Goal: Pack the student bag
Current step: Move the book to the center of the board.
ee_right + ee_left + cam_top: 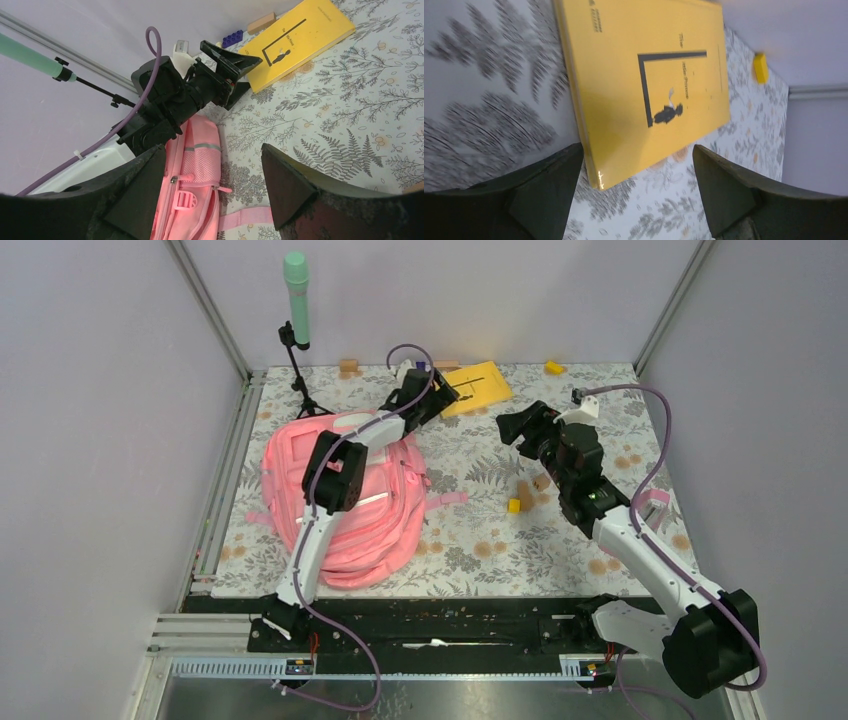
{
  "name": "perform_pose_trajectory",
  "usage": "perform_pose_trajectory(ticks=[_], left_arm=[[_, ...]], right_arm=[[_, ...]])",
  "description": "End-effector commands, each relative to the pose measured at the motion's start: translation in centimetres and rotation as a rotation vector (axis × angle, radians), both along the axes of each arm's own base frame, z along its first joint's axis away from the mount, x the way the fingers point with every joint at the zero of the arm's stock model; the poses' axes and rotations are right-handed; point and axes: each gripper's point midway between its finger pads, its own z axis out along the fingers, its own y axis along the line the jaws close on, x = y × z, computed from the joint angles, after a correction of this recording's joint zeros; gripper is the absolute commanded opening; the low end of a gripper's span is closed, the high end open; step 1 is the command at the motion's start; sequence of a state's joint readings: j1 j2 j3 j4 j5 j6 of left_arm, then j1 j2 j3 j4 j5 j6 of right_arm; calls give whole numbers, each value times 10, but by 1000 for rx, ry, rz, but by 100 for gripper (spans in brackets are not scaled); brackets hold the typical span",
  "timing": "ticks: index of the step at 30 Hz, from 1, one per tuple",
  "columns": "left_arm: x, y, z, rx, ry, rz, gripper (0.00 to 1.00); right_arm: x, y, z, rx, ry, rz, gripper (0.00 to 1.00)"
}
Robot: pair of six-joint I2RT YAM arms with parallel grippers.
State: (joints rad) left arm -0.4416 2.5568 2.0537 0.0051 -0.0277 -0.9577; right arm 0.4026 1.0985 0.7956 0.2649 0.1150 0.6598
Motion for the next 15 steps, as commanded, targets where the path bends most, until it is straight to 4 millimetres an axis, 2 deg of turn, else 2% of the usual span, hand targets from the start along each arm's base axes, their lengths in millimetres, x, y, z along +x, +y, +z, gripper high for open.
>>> perform_pose_trajectory(ticks=[1,5,9,12,15], left_arm=[[-39,-54,34,-33,-57,-157,86],[-58,-67,55,-37,-118,-226,86],[-66,-50,83,-21,-175,-200,86],[-58,-28,99,2,-201,-148,87],[-37,-10,101,-9,-194,-121,88]], right_arm=[[-1,-9,7,-7,-31,-34,77],[5,-13,-2,-46,-5,-51,79],[20,-19,-15,-72,39,-71,79],[38,-23,-24,-50,83,-83,80],[64,-21,-39,-22,143,-79,81]])
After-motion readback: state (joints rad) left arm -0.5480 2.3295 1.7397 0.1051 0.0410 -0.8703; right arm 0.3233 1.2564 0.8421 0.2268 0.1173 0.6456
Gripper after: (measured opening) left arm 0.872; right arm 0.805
